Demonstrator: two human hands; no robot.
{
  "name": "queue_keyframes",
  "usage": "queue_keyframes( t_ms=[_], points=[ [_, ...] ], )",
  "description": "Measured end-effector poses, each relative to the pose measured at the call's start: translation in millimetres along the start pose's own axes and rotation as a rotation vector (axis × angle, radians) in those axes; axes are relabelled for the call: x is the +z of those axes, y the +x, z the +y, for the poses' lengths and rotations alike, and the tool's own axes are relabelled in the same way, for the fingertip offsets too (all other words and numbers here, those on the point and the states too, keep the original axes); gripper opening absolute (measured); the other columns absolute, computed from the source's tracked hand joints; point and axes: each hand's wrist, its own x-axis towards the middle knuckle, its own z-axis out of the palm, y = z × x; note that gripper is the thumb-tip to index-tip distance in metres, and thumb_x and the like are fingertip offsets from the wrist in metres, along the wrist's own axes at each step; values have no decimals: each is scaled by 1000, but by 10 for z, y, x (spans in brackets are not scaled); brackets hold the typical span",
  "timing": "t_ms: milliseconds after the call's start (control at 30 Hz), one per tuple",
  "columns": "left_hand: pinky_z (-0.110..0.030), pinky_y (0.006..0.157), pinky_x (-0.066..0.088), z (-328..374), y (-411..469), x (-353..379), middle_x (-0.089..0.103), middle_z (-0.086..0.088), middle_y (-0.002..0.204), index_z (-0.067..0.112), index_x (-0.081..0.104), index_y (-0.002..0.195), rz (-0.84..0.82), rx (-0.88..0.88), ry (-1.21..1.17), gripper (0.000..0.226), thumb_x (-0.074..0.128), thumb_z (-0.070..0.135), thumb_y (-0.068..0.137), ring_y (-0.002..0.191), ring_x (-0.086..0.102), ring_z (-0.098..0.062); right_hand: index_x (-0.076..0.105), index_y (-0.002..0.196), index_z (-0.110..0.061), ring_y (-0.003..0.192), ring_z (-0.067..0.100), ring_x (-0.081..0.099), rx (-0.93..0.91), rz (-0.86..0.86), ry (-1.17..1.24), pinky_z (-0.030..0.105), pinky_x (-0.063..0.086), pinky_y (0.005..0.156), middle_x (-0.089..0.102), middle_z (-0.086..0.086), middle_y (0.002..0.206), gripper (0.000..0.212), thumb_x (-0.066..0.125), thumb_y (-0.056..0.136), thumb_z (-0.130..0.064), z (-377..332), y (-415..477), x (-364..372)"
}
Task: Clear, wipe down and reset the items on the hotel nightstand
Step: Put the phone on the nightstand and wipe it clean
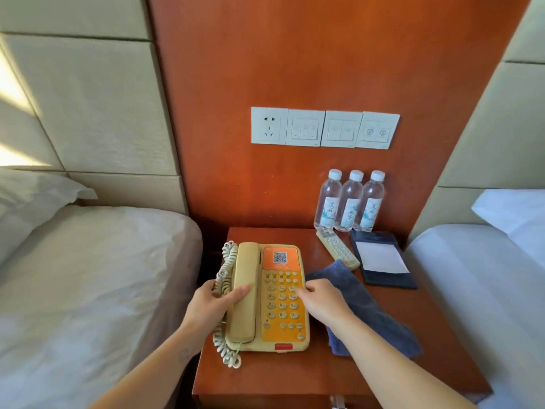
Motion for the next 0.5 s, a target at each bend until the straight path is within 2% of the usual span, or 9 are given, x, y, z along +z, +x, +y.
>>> queue_keyframes(
  t_ms=[67, 100, 167, 200, 267, 333, 367, 433, 500],
  points=[
    [-22, 63, 50, 17, 17, -3, 68, 2, 101, 22, 59, 107, -14, 0, 17, 53, 81, 49, 67, 89, 67, -11, 64, 119, -23, 113, 22, 54, -78, 172, -273, 30, 42, 89, 62, 0, 117, 28, 47, 98, -32, 139, -5, -22],
    [-20, 61, 49, 23, 33, -9, 68, 2, 101, 22, 59, 107, -24, 1, 24, 51, 81, 48, 69, 88, 66, -10, 52, 134, -28, 125, 22, 46, -82, 235, -373, 32, 39, 99, 54, -2, 131, 38, 46, 98, -37, 234, -26, -44],
    [-19, 59, 48, 37, 48, -24, 68, 1, 100, 21, 59, 108, -49, 4, 38, 50, 80, 46, 70, 88, 66, -11, 33, 147, -32, 134, 20, 37, -39, 218, -429, 35, 37, 106, 42, -4, 144, 57, 45, 95, -52, 425, -88, -67],
    [-18, 58, 49, 52, 48, -25, 68, 1, 100, 20, 60, 108, -59, 0, 42, 49, 80, 44, 71, 87, 67, -11, 30, 148, -31, 134, 19, 36, -27, 185, -459, 33, 38, 105, 40, -4, 145, 61, 44, 94, -57, 509, -123, -69],
    [-20, 60, 53, 64, 78, -15, 71, 0, 99, 19, 62, 109, -83, -9, 29, 51, 82, 42, 69, 85, 70, -13, 38, 142, -29, 127, 17, 41, -51, 161, -538, 28, 42, 98, 43, -3, 137, 53, 44, 95, -54, 641, -181, -78],
    [-24, 65, 55, 98, 115, 26, 72, 1, 100, 20, 62, 111, -124, -8, 26, 54, 83, 43, 67, 86, 72, -13, 51, 115, -27, 114, 18, 53, -53, 202, -478, 28, 47, 86, 52, -2, 115, 24, 46, 97, -42, 715, -222, -162],
    [-24, 67, 55, 126, 128, 62, 71, 2, 102, 22, 61, 112, -148, -5, 37, 55, 83, 44, 67, 88, 71, -13, 49, 99, -26, 108, 21, 58, -2, 219, -408, 30, 48, 81, 54, -2, 104, 12, 46, 97, -37, 724, -243, -245],
    [-21, 66, 52, 174, 176, 133, 68, 4, 104, 26, 59, 107, -182, -5, 67, 49, 82, 45, 68, 90, 68, -10, 44, 85, -25, 100, 25, 63, 110, 276, -256, 33, 46, 72, 57, -2, 90, 15, 48, 97, -34, 751, -250, -428],
    [-17, 62, 48, 223, 181, 196, 63, 9, 102, 27, 56, 105, -198, -4, 103, 43, 79, 43, 73, 88, 63, -5, 48, 84, -25, 92, 26, 65, 141, 382, -115, 34, 49, 71, 63, -2, 87, 17, 51, 96, -36, 761, -253, -613]
  ],
)
